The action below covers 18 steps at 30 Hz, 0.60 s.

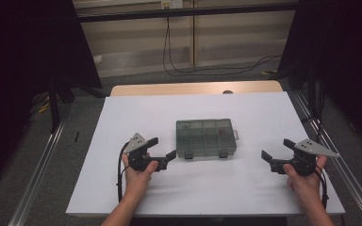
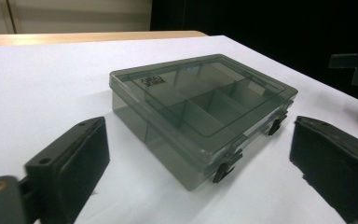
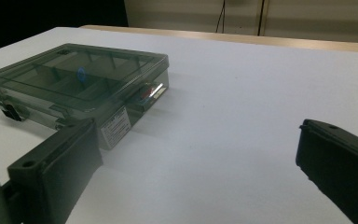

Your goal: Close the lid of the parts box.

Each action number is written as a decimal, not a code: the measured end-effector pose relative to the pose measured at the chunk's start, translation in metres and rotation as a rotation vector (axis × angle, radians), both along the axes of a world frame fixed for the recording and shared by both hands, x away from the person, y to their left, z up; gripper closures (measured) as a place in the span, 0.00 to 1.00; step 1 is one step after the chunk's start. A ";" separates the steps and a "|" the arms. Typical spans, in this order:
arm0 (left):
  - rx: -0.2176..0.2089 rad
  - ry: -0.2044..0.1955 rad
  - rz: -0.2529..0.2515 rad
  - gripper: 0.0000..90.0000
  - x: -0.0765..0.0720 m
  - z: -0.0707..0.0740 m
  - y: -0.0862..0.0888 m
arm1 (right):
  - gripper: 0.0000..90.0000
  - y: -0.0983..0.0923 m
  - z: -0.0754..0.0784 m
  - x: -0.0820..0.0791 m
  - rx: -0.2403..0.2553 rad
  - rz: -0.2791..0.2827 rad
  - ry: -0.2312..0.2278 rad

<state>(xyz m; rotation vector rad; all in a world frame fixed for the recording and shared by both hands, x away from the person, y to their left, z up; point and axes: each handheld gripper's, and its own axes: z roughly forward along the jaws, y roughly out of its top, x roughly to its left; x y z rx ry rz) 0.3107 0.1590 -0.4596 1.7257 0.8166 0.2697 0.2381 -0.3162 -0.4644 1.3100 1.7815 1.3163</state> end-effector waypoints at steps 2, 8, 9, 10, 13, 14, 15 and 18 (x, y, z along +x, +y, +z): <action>-0.007 0.000 0.005 0.02 -0.001 0.000 0.003 | 0.00 0.000 0.000 0.000 -0.001 0.001 -0.003; 0.017 -0.006 0.015 0.00 -0.003 0.001 0.013 | 0.00 -0.001 0.000 -0.001 -0.001 -0.004 -0.003; 0.017 -0.006 0.018 0.00 -0.003 0.001 0.015 | 0.00 -0.002 0.000 -0.001 -0.002 -0.005 -0.003; 0.017 -0.004 0.018 0.00 -0.004 0.001 0.017 | 0.00 -0.002 0.000 -0.002 -0.001 -0.006 -0.003; 0.007 -0.006 0.020 0.00 -0.004 0.000 0.021 | 0.00 -0.003 0.000 -0.002 -0.006 -0.006 -0.005; 0.008 -0.005 0.014 0.00 -0.005 0.000 0.023 | 0.00 -0.003 0.000 -0.002 -0.005 -0.007 -0.002; 0.021 -0.007 0.020 0.00 -0.005 0.000 0.024 | 0.00 -0.003 0.000 -0.003 -0.006 -0.008 -0.002; 0.027 -0.009 0.020 0.00 -0.007 0.000 0.028 | 0.00 -0.005 0.000 -0.003 -0.009 -0.008 -0.002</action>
